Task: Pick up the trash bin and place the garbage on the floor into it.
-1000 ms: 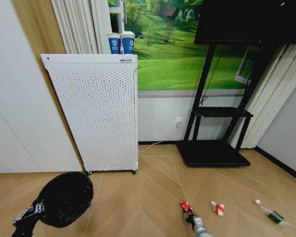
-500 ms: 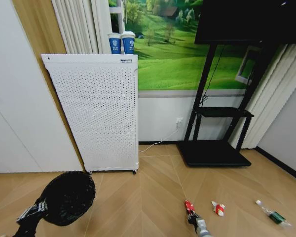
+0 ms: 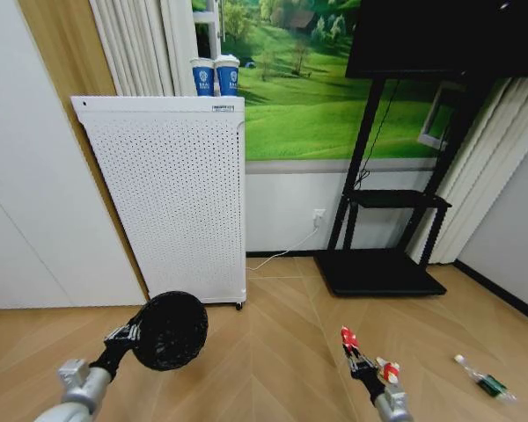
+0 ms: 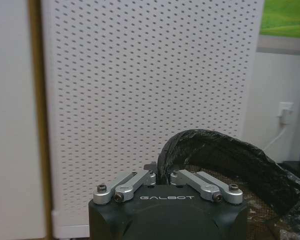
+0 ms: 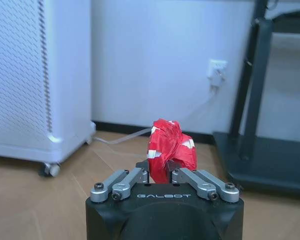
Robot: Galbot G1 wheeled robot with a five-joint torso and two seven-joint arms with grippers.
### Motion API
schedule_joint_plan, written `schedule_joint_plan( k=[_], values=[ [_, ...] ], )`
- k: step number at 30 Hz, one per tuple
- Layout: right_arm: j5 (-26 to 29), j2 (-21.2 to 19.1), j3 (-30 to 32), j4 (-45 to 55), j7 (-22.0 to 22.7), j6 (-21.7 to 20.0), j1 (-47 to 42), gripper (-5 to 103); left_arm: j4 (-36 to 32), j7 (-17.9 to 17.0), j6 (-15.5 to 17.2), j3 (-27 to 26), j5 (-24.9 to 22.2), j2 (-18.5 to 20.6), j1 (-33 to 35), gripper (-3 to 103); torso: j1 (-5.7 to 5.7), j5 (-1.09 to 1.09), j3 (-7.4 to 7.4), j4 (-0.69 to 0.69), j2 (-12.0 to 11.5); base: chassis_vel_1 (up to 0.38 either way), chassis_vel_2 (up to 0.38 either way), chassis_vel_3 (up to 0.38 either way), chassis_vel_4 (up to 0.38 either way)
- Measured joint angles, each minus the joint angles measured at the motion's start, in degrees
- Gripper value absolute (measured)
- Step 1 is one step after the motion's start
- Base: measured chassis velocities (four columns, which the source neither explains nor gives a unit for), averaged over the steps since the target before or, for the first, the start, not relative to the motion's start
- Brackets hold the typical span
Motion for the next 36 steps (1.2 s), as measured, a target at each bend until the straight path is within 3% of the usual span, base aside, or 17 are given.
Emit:
schedule_joint_plan(
  k=[2,5,6,8,11,13,23,29,31,36],
  values=[
    [1.30,-0.18,-0.17,5.86,-0.95,-0.66,-1.55,17,5.21,3.23,-2.19,6.06,-1.90,3.56,-5.54,7,0.00,0.05,0.00,-0.01,0.00,0.000,0.000,0.000,0.000],
    [1.80,-0.35,-0.40,7.72,-1.19,-0.92,-1.98,17,7.03,4.24,-2.68,8.26,-2.62,4.54,-7.32,7,0.00,0.02,0.00,-0.04,0.00,0.000,0.000,0.000,0.000],
    [3.76,-1.55,-1.65,12.80,-1.85,-2.13,-2.88,17,12.98,7.62,-4.10,14.39,-3.60,6.12,-13.00,7,0.00,0.04,0.00,0.02,0.00,0.000,0.000,0.000,0.000],
    [5.94,-1.74,-1.89,16.35,-2.88,-2.57,-4.66,17,18.71,8.84,-5.57,20.65,-4.47,6.11,-20.51,7,0.00,-0.01,0.01,0.00,0.00,0.000,0.000,0.000,0.000],
    [6.08,-1.61,-1.88,18.25,-5.00,-1.20,-5.91,16,21.94,9.07,-6.55,25.39,-5.76,5.63,-25.92,7,0.00,0.07,0.00,-0.03,0.00,0.000,0.000,0.000,0.000],
    [5.91,-1.58,-1.98,19.61,-7.47,0.21,-6.61,16,25.19,9.07,-7.33,30.86,-6.62,4.85,-30.99,7,0.00,0.01,0.00,-0.03,0.00,0.000,0.000,0.000,0.000],
    [2.42,-1.64,-5.70,21.22,-13.16,2.89,-6.02,16,34.46,8.69,-9.48,46.38,-8.05,0.40,-45.76,7,0.00,0.04,0.00,-0.02,0.00,0.000,0.000,0.000,0.000],
    [-0.61,-1.64,-7.57,20.90,-13.95,4.12,-5.54,16,36.08,8.84,-9.76,51.35,-8.62,-1.86,-49.04,7,0.00,0.04,0.00,-0.03,0.00,0.000,0.000,0.000,0.000],
    [-3.38,-1.67,-8.21,19.46,-14.36,5.57,-4.85,16,35.33,9.49,-9.62,56.90,-9.51,-3.36,-49.62,7,0.00,0.04,0.00,-0.01,0.00,0.000,0.000,0.000,0.000],
    [-4.85,-0.87,-8.86,18.08,-14.24,6.26,-4.57,16,33.07,9.58,-9.27,61.26,-9.22,-4.53,-48.81,7,-0.01,0.04,-0.01,-0.03,0.00,0.000,0.000,0.000,0.000]
  ],
)
